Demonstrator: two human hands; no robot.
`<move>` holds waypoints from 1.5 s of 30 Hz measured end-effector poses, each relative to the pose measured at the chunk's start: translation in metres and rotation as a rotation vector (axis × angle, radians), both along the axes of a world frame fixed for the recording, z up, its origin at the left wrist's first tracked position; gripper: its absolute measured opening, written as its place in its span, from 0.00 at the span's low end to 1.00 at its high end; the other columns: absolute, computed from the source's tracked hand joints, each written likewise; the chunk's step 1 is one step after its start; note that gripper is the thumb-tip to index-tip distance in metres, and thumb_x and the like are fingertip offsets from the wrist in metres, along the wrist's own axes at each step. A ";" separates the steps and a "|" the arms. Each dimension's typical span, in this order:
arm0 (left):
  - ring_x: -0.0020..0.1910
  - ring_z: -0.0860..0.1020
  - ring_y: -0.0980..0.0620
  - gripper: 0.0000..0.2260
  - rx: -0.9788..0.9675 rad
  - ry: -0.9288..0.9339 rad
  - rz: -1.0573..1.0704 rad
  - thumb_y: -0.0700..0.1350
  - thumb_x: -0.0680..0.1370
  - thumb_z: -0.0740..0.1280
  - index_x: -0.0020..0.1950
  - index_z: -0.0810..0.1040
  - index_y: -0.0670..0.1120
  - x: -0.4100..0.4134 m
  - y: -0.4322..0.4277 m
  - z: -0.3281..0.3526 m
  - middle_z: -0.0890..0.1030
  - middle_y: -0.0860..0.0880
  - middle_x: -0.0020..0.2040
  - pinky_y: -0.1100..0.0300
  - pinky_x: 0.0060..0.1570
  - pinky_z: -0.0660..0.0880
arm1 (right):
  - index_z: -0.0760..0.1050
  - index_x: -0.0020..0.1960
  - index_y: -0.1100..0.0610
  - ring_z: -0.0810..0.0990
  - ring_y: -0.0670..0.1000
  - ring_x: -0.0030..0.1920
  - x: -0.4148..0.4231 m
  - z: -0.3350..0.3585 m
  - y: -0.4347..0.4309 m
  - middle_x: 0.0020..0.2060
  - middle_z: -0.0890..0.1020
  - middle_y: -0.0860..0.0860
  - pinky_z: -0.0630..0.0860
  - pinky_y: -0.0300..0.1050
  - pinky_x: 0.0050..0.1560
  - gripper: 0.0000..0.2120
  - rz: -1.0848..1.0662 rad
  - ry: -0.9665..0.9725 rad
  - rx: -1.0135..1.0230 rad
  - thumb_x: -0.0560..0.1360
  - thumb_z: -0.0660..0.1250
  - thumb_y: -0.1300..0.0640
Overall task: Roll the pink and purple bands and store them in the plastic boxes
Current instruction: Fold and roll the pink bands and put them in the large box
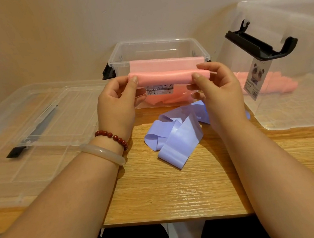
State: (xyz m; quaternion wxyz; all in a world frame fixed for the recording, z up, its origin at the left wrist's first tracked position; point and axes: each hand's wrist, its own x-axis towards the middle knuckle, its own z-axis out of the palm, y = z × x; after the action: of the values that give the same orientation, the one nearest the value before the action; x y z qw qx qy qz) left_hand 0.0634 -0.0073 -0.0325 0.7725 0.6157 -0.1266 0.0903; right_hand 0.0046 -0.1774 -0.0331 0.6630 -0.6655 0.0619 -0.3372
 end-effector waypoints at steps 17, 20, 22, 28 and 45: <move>0.38 0.82 0.54 0.03 -0.023 0.031 -0.003 0.42 0.79 0.67 0.46 0.77 0.47 0.000 -0.001 0.001 0.81 0.45 0.41 0.65 0.37 0.78 | 0.74 0.51 0.51 0.76 0.46 0.32 -0.001 0.002 0.001 0.40 0.78 0.52 0.75 0.41 0.36 0.07 0.031 0.050 -0.023 0.77 0.67 0.62; 0.45 0.82 0.49 0.02 -0.031 0.013 -0.021 0.41 0.79 0.67 0.46 0.78 0.46 0.000 0.000 0.000 0.81 0.46 0.44 0.63 0.42 0.79 | 0.74 0.48 0.50 0.76 0.46 0.31 -0.001 0.002 0.001 0.37 0.78 0.51 0.74 0.40 0.34 0.06 -0.009 0.046 -0.039 0.77 0.68 0.60; 0.48 0.82 0.48 0.02 -0.032 -0.002 -0.047 0.40 0.78 0.67 0.48 0.78 0.46 0.000 0.001 0.000 0.80 0.47 0.46 0.62 0.44 0.79 | 0.74 0.47 0.50 0.76 0.45 0.31 -0.001 0.003 0.002 0.36 0.78 0.49 0.74 0.40 0.33 0.05 -0.036 0.047 -0.043 0.78 0.68 0.59; 0.47 0.82 0.48 0.05 0.008 -0.032 -0.028 0.38 0.79 0.67 0.48 0.77 0.49 -0.001 0.001 0.001 0.79 0.46 0.47 0.64 0.41 0.79 | 0.76 0.47 0.53 0.80 0.44 0.33 -0.002 0.004 0.003 0.37 0.81 0.49 0.77 0.41 0.34 0.03 -0.057 0.081 -0.049 0.78 0.68 0.54; 0.50 0.82 0.49 0.09 -0.002 -0.040 -0.088 0.34 0.78 0.65 0.51 0.78 0.49 0.000 0.000 -0.001 0.78 0.42 0.53 0.63 0.46 0.78 | 0.76 0.48 0.52 0.81 0.44 0.35 -0.006 0.006 0.004 0.38 0.81 0.50 0.76 0.38 0.34 0.03 -0.046 0.078 -0.028 0.79 0.67 0.54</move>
State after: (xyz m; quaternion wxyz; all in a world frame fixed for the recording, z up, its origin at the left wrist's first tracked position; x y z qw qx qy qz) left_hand 0.0630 -0.0069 -0.0332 0.7737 0.6068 -0.1690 0.0685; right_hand -0.0012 -0.1731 -0.0268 0.6430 -0.6857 0.0983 -0.3268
